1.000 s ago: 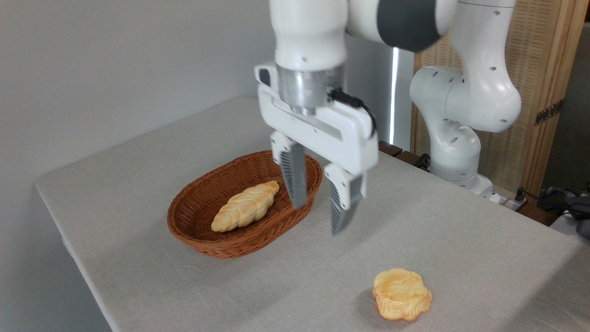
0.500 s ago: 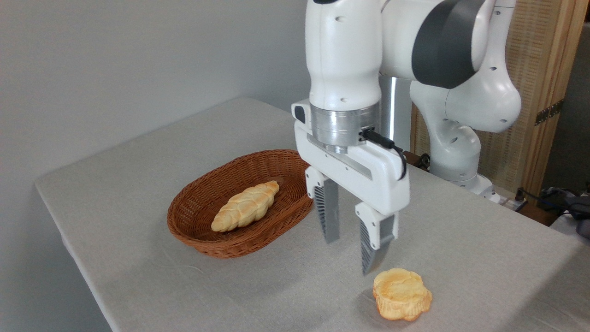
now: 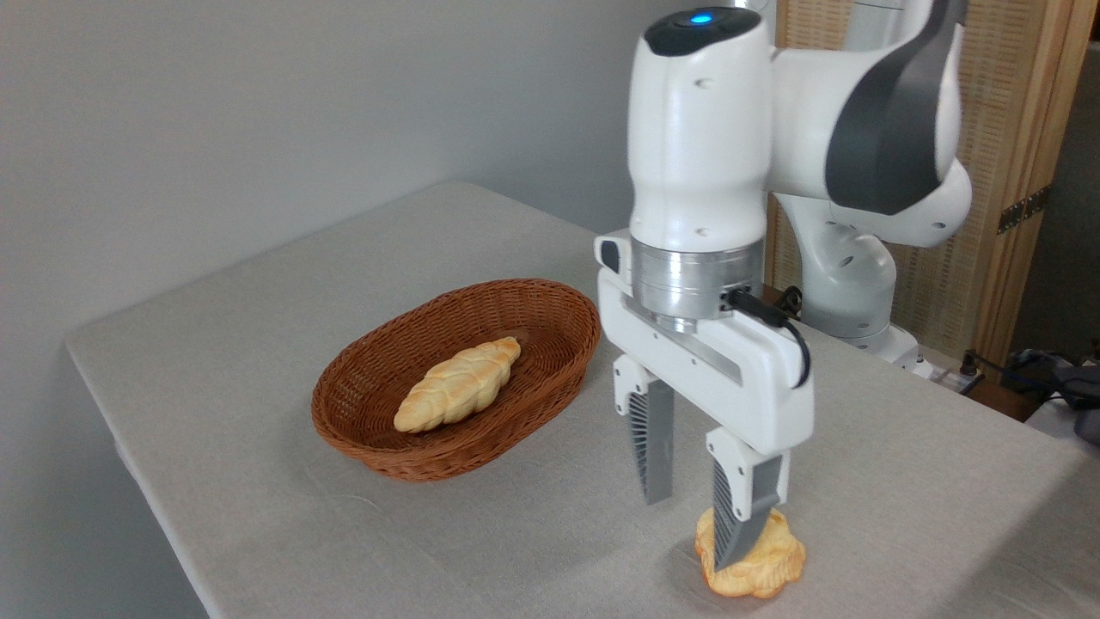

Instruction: Put bread into the basket

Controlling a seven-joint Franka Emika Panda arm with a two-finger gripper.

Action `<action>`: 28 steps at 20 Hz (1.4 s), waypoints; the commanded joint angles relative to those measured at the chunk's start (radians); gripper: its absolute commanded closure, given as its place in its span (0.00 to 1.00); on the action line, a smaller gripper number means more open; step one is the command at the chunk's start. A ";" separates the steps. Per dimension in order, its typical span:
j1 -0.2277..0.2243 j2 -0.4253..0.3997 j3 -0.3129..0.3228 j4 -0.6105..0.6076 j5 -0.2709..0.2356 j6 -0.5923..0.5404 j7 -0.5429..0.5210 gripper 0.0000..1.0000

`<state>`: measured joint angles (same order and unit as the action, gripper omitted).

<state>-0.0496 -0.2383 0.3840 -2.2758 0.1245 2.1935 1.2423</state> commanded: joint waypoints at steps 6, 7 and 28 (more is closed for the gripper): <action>-0.022 -0.026 0.039 -0.047 0.021 0.018 0.042 0.00; -0.022 -0.026 0.039 -0.048 0.021 0.018 0.043 0.00; -0.032 -0.026 0.053 -0.100 0.152 0.008 0.043 0.00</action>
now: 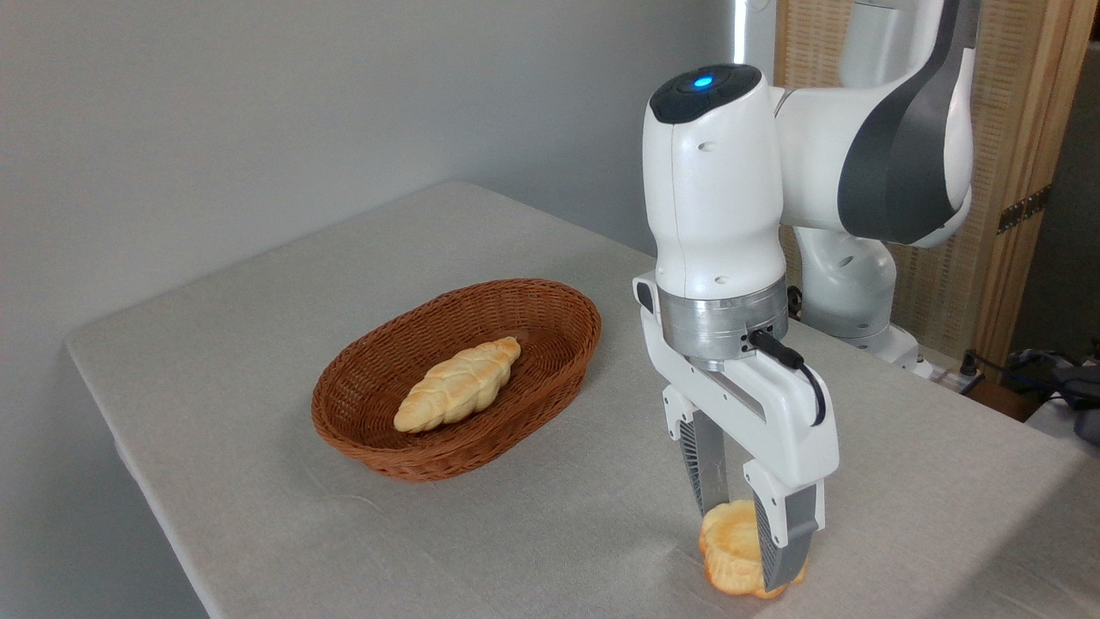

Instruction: Put bread into the basket

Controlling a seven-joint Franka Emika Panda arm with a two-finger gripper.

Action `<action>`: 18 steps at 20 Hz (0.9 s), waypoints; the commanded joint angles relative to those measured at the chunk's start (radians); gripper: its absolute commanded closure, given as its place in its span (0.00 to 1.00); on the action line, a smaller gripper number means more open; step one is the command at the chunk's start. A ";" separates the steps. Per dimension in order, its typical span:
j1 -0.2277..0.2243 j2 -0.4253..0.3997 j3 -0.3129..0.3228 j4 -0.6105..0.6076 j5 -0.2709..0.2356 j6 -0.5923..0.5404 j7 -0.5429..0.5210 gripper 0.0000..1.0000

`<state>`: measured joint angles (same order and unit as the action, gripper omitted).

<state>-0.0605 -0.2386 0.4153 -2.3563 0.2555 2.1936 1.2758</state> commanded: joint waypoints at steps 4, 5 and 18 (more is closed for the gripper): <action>-0.021 -0.025 0.023 -0.020 0.021 0.008 0.011 0.05; -0.021 -0.025 0.023 -0.020 0.021 0.003 0.011 0.14; -0.032 -0.028 0.023 -0.018 0.021 -0.058 0.060 0.58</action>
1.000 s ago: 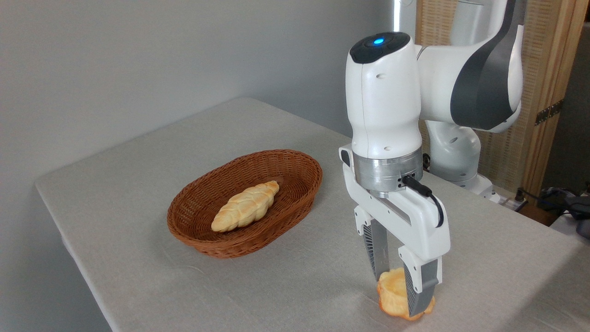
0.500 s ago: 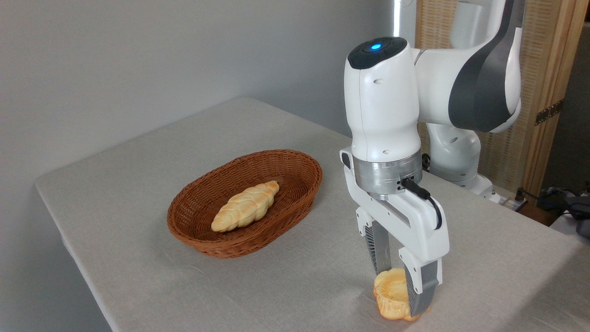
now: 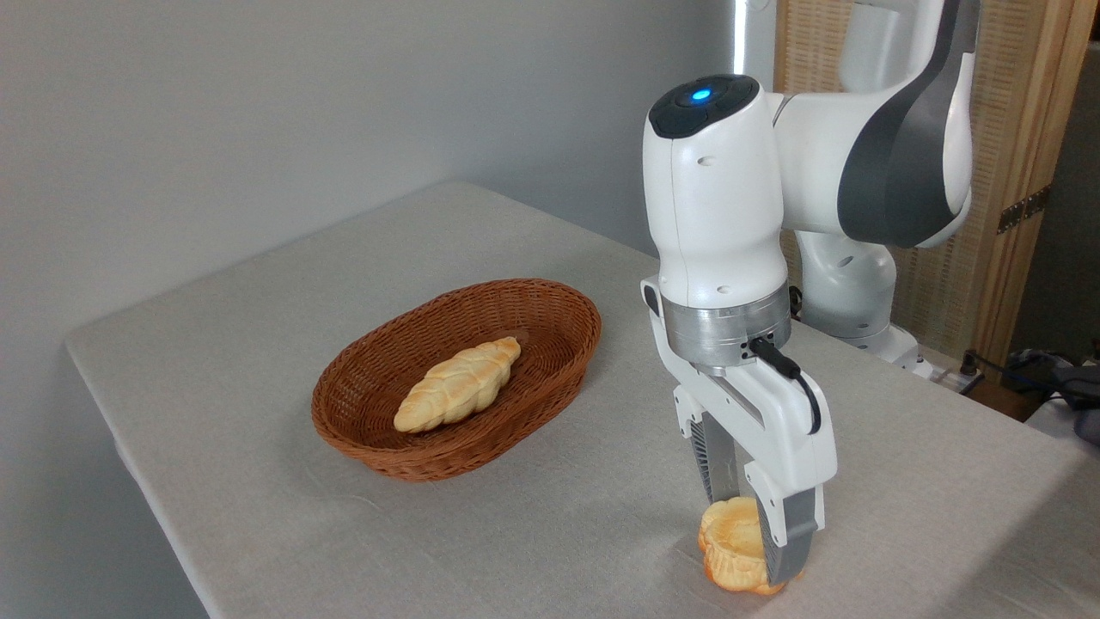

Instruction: Put bread into the basket

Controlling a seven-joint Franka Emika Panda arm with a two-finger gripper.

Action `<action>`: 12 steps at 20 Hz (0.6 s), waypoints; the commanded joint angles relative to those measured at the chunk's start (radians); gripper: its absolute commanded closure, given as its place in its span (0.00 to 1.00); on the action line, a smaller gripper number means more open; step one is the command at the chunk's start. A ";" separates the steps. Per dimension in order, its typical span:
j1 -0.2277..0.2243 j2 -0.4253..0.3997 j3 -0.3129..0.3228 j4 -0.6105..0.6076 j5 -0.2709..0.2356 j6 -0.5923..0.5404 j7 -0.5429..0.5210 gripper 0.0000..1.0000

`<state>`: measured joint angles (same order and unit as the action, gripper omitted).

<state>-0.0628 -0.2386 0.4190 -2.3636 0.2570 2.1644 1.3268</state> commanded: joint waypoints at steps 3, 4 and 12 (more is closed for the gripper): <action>-0.031 -0.030 0.020 -0.011 0.019 -0.029 0.006 0.61; -0.029 -0.030 0.020 -0.011 0.018 -0.029 0.006 0.61; -0.048 -0.045 0.017 0.004 -0.065 -0.047 -0.056 0.61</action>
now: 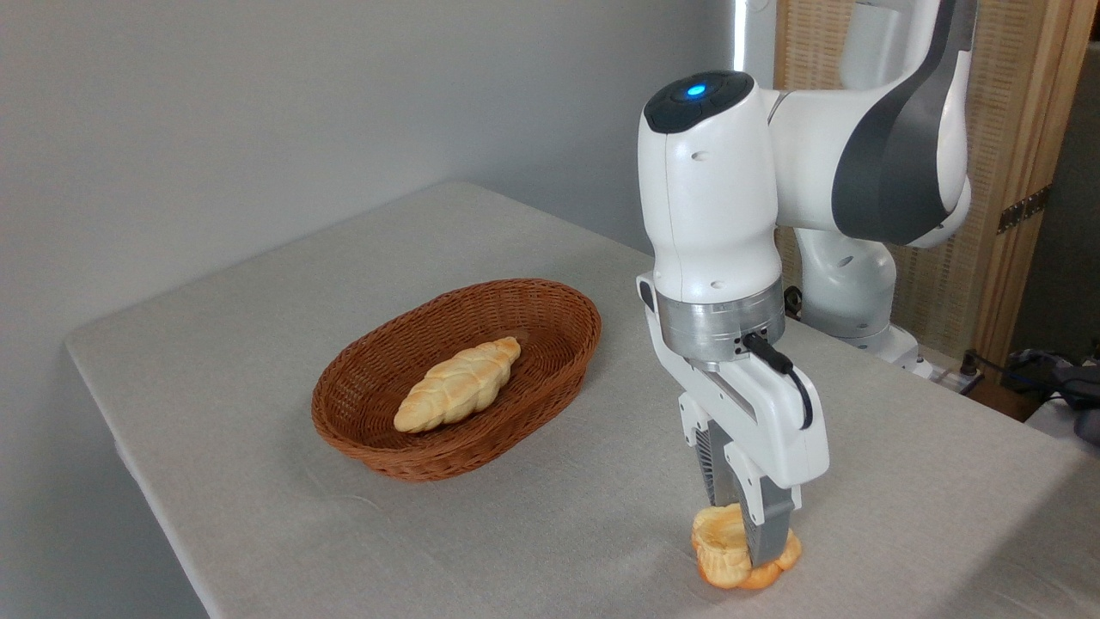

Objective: Put bread into the basket
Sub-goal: 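Carry the bun over the wicker basket and lower it onto the roll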

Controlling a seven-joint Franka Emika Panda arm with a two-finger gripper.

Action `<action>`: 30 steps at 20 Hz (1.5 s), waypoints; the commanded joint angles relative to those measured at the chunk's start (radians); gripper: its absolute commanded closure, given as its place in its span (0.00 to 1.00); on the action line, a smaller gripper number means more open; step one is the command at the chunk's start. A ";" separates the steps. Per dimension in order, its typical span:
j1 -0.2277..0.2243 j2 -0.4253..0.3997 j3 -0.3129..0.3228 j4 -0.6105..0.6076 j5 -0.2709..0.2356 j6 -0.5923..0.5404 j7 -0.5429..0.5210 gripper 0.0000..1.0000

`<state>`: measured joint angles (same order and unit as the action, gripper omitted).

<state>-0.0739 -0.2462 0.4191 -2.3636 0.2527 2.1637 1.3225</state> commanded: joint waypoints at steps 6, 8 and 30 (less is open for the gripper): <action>-0.114 -0.035 -0.029 0.176 -0.234 -0.205 -0.375 0.61; -0.155 -0.035 -0.062 0.233 -0.259 -0.241 -0.504 0.60; -0.259 0.056 -0.332 0.270 -0.354 -0.242 -0.813 0.41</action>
<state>-0.2989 -0.2035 0.0814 -2.1063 -0.0835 1.9404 0.5259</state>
